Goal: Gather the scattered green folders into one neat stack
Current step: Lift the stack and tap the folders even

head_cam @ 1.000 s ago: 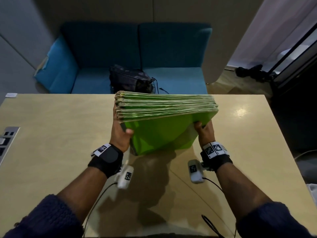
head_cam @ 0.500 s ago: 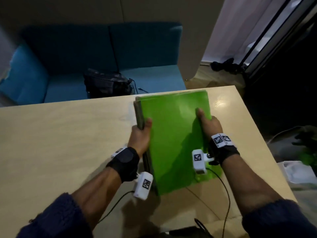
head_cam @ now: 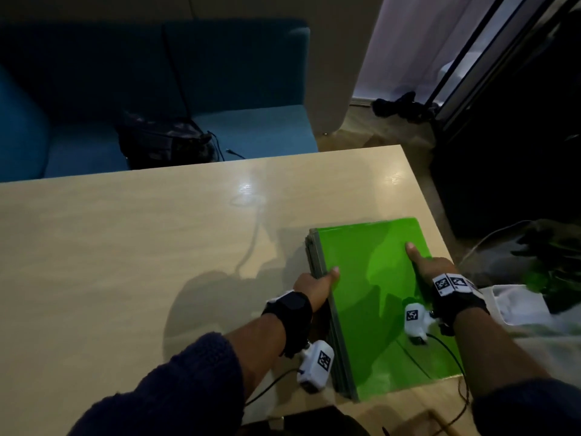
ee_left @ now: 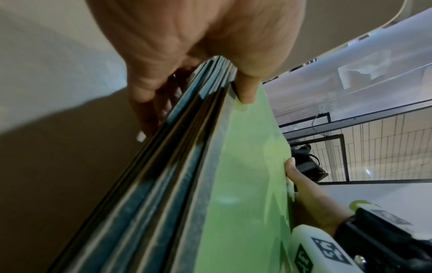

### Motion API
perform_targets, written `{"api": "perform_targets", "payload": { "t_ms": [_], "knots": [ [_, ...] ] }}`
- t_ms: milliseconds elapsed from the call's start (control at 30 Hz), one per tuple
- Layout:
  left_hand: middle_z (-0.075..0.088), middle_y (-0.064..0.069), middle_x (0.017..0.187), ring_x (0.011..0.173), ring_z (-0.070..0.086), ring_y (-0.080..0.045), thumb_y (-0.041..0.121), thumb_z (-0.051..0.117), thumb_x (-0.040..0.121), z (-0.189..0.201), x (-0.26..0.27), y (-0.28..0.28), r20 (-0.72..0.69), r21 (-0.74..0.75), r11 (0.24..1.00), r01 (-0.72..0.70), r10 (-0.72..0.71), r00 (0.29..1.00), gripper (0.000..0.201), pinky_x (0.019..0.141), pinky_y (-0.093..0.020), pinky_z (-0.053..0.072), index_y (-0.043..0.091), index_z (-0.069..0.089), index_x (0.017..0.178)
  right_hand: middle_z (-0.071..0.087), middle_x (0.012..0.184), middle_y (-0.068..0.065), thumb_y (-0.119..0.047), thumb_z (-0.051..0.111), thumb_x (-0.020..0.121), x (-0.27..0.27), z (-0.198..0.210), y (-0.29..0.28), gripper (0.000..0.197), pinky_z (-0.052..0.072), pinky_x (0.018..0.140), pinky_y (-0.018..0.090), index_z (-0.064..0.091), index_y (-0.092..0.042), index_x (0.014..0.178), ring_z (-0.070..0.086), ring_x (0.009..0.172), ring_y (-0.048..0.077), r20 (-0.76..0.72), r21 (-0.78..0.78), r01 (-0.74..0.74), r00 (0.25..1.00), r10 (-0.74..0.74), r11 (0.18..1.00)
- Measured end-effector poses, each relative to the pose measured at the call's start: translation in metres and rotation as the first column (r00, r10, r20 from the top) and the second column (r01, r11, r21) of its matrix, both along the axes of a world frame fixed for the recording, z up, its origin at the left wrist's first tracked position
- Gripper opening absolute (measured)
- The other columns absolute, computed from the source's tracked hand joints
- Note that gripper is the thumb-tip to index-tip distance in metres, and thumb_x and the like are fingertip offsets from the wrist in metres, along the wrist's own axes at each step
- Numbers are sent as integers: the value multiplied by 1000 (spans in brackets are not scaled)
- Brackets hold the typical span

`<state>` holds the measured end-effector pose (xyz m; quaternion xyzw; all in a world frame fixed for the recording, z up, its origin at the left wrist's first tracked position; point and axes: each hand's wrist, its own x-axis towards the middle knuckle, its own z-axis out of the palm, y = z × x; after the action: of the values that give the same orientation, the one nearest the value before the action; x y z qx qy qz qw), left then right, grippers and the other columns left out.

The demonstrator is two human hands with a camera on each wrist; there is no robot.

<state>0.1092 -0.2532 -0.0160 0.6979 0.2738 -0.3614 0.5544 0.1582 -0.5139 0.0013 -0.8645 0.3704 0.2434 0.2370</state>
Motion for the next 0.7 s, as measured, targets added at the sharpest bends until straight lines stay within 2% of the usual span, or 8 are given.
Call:
{"api": "perform_targets", "payload": {
  "t_ms": [100, 200, 300, 333, 400, 467, 600, 700],
  "knots": [
    [64, -11, 97, 89, 63, -30, 82, 55, 62, -4, 5, -11, 1, 69, 997, 46, -47, 999, 83, 75, -35, 48, 9, 63, 100, 61, 127, 26, -74, 35, 88, 0, -15, -7, 91, 42, 94, 36, 60, 4, 126, 58, 115, 37, -13, -1, 63, 998, -63, 998],
    [49, -8, 73, 69, 54, -25, 81, 54, 69, 2, 9, -14, -25, 122, 988, 92, -89, 996, 67, 65, -33, 34, 14, 50, 72, 60, 121, 30, -89, 11, 77, 0, -25, -8, 112, 42, 95, 41, 63, 0, 120, 58, 106, 39, -14, -48, 13, 1000, -14, 999],
    [47, -8, 72, 71, 53, -26, 75, 50, 80, -5, 11, -24, -39, 190, 978, 82, -76, 996, 64, 69, -32, 41, 13, 45, 65, 54, 130, 31, -77, 32, 87, 5, -29, -4, 95, 35, 104, 45, 55, 8, 122, 50, 121, 43, 32, -124, 61, 998, -58, 990],
    [54, -11, 81, 80, 58, -28, 75, 47, 82, -7, 10, -29, -35, 215, 974, 76, -70, 997, 66, 78, -35, 49, 10, 50, 69, 54, 130, 31, -74, 35, 88, 6, -29, 0, 92, 34, 105, 44, 54, 9, 122, 49, 122, 44, 29, -146, 61, 998, -57, 987],
    [58, -18, 115, 101, 60, -36, 79, 40, 79, -16, 10, -37, -27, 261, 963, 72, -68, 997, 86, 93, -42, 50, 0, 63, 102, 52, 132, 30, -73, 35, 89, 5, -31, 6, 91, 30, 106, 43, 55, 9, 124, 47, 124, 42, 8, -167, 14, 1000, -13, 986],
    [49, -20, 136, 114, 55, -40, 79, 37, 79, -21, 9, -42, -31, 273, 961, 32, -25, 999, 97, 99, -45, 46, -1, 52, 132, 47, 134, 30, -71, 38, 90, 4, -34, 8, 90, 30, 106, 44, 53, 10, 126, 44, 125, 43, 15, -161, 21, 1000, -19, 987],
    [31, -19, 146, 120, 51, -42, 77, 31, 83, -15, 7, -45, -33, 319, 948, 18, -7, 999, 97, 107, -49, 36, 1, 39, 142, 52, 130, 33, -65, 44, 91, 0, -38, 10, 85, 41, 98, 46, 52, 11, 126, 52, 119, 45, 91, -146, 16, 996, -3, 989],
    [-1, -16, 159, 139, 33, -39, 57, 33, 97, -10, 9, -50, -5, 276, 961, 6, -5, 1000, 86, 113, -42, 29, -5, 9, 151, 51, 134, 33, -56, 47, 95, 0, -38, 11, 78, 41, 96, 46, 41, 7, 139, 51, 122, 45, 158, -119, 24, 987, -5, 993]
  ]
}}
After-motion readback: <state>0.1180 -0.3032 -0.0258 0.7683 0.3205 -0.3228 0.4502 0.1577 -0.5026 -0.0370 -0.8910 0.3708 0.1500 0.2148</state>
